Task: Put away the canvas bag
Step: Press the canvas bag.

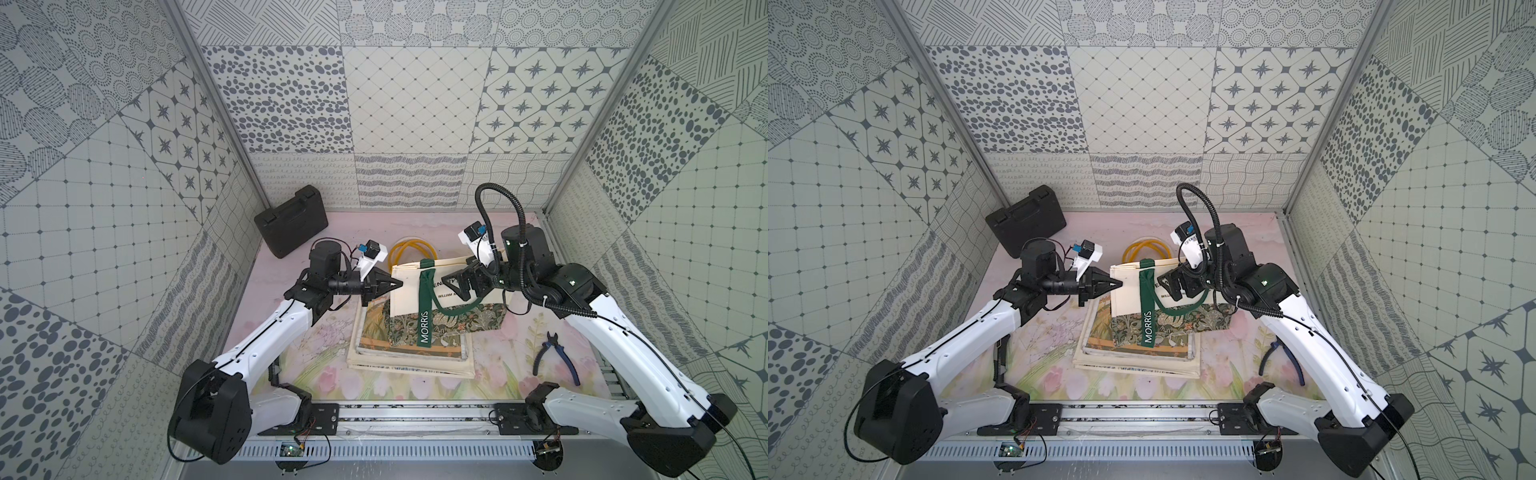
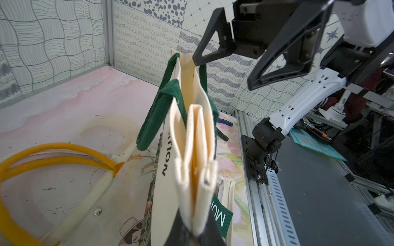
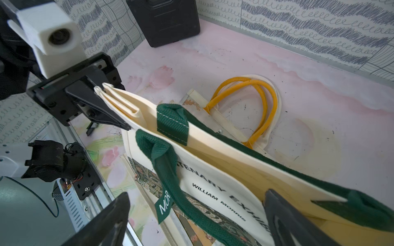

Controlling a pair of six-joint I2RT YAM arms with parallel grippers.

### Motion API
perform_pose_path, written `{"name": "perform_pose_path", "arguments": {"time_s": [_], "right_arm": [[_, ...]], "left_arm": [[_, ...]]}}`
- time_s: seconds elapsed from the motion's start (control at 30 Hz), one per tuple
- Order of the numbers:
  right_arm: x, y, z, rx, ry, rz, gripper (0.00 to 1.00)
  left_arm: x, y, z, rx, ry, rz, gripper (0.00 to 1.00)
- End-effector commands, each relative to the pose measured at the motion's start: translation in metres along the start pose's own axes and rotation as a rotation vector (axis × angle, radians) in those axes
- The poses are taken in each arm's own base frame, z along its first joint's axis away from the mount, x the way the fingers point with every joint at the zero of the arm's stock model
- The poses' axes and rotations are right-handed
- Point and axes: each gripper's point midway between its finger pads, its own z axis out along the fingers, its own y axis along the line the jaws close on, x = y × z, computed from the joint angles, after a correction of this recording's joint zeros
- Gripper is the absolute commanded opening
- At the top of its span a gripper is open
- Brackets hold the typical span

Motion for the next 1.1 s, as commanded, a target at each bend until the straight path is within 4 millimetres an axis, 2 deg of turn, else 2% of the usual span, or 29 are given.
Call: {"name": "perform_pose_path", "arguments": {"time_s": [0.0, 0.17, 0.27, 0.47, 0.67, 0.87, 1.07], "right_arm": [[0.001, 0.003, 0.001, -0.01, -0.009, -0.047, 0.98], [0.01, -0.002, 0.009, 0.003, 0.024, -0.073, 0.99], [0.012, 0.001, 0.009, -0.011, 0.029, -0.111, 0.98], [0.007, 0.027, 0.007, -0.135, -0.002, -0.195, 0.96], [-0.011, 0.051, 0.0, -0.23, -0.084, -0.275, 0.97], [-0.008, 0.065, 0.019, -0.306, -0.01, -0.299, 0.97], [0.007, 0.085, 0.04, -0.365, 0.089, -0.348, 0.96]], "left_arm": [[-0.014, -0.039, 0.003, 0.217, -0.033, 0.073, 0.0], [-0.004, -0.034, 0.006, 0.206, -0.03, 0.07, 0.0], [-0.004, -0.037, 0.006, 0.24, -0.032, 0.065, 0.0], [-0.006, -0.04, 0.006, 0.285, -0.027, 0.049, 0.0], [0.007, -0.041, 0.005, 0.251, 0.012, 0.095, 0.0], [0.018, -0.042, 0.005, 0.215, 0.072, 0.126, 0.0], [0.018, -0.039, 0.005, 0.183, 0.079, 0.151, 0.0]]}}
